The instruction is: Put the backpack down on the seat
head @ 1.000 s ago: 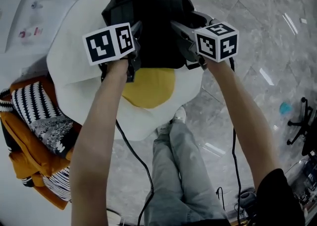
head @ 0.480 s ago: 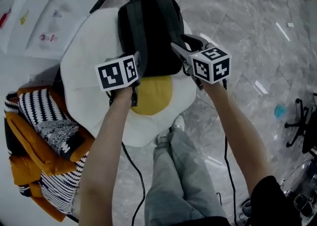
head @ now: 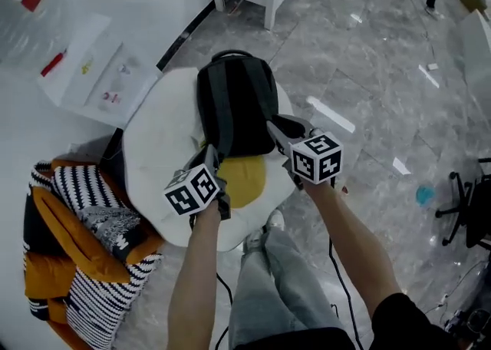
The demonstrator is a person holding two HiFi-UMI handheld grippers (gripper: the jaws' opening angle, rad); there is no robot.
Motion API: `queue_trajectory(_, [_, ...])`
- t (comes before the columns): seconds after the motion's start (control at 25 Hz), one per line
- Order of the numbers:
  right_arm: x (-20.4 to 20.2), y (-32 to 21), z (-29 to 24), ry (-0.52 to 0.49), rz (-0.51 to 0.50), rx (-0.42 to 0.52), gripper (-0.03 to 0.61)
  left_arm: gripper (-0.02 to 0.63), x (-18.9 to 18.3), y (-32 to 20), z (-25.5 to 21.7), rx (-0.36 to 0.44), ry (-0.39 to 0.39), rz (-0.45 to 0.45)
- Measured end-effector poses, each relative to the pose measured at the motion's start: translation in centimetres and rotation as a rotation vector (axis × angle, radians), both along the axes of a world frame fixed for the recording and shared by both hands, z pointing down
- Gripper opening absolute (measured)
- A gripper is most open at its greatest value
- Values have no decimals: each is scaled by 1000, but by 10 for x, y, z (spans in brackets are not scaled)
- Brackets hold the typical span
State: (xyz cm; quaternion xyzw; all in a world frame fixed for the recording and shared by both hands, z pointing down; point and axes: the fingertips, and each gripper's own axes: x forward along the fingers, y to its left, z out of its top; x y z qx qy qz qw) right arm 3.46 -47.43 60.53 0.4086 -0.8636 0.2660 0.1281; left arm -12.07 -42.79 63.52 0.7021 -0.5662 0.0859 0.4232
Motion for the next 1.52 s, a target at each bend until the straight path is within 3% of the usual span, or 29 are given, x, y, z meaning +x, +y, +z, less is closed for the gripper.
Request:
queue_trajectory(0.16, [7,16,-49,-80,84,7,32,-2,19,19,-56,80,-34,72])
queue_trajectory(0.36, [12,39,-110,-180,150,46,26,-2,29,29,-121,193,-171,131])
queue_trajectory(0.56, [4,65,-163,-140,59,123,25,-1,51,46,-185,288,-300,241])
queue_trajectory(0.68, [-4,78,-212,-90,-3,214,25,0,61,59,-228,345,-323,261])
queue_trajectory(0.76, [-11,81,-250,-38,-65,299,26,-1,63,59,-260,399,-360,256])
queue_trajectory(0.88, [-25,96,-303,-1,-134,419,28,-1,45,65,-313,483,-456,177])
queue_trajectory(1.0, [-19,118,-348,28,-150,522,31,-1,53,80,-365,596,-449,140])
queue_trajectory(1.12, [-9,133,-370,3,-155,568,8,-1,67,92,-389,661,-436,144])
queue_trajectory(1.36, [-11,135,-362,-14,-123,557,8,0,60,101,-382,663,-421,135])
queue_trajectory(1.52, [-6,136,-359,-11,-115,549,8,-1,50,101,-382,655,-436,78])
